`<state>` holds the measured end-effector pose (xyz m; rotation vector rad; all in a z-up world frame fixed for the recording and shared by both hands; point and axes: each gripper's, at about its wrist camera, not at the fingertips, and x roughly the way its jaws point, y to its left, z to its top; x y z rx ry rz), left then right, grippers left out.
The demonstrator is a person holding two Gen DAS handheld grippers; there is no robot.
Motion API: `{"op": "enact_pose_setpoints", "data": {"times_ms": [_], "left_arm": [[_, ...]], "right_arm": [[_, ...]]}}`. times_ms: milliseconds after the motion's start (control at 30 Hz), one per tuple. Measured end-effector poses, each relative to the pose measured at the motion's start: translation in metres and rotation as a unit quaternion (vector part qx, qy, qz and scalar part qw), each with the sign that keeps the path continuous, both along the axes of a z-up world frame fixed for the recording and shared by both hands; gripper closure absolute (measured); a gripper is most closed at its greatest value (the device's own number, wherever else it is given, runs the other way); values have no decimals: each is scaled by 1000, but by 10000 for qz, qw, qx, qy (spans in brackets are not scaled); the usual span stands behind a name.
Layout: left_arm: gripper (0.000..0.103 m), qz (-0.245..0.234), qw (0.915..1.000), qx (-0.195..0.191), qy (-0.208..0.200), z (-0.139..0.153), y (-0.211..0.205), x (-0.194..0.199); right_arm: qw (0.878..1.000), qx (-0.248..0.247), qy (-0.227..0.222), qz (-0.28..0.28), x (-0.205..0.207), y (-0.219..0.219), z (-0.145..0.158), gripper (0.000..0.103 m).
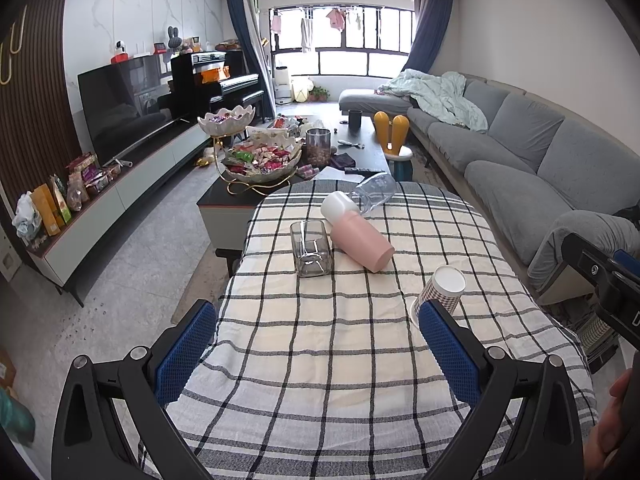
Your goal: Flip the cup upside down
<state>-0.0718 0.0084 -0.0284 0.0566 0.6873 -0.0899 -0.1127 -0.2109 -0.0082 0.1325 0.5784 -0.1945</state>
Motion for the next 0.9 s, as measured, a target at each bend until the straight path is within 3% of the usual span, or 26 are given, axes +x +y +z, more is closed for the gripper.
{"op": "enact_pose_setpoints", "data": {"times_ms": [567, 900], "left_arm": [[0, 21, 10000, 12, -5, -6, 1, -5], [0, 12, 9998, -51, 197, -13, 1, 6]], "right_arm": [[10000, 1, 27, -4, 0, -1, 0, 0], [10000, 4, 36, -13, -2, -1, -1, 0]]}}
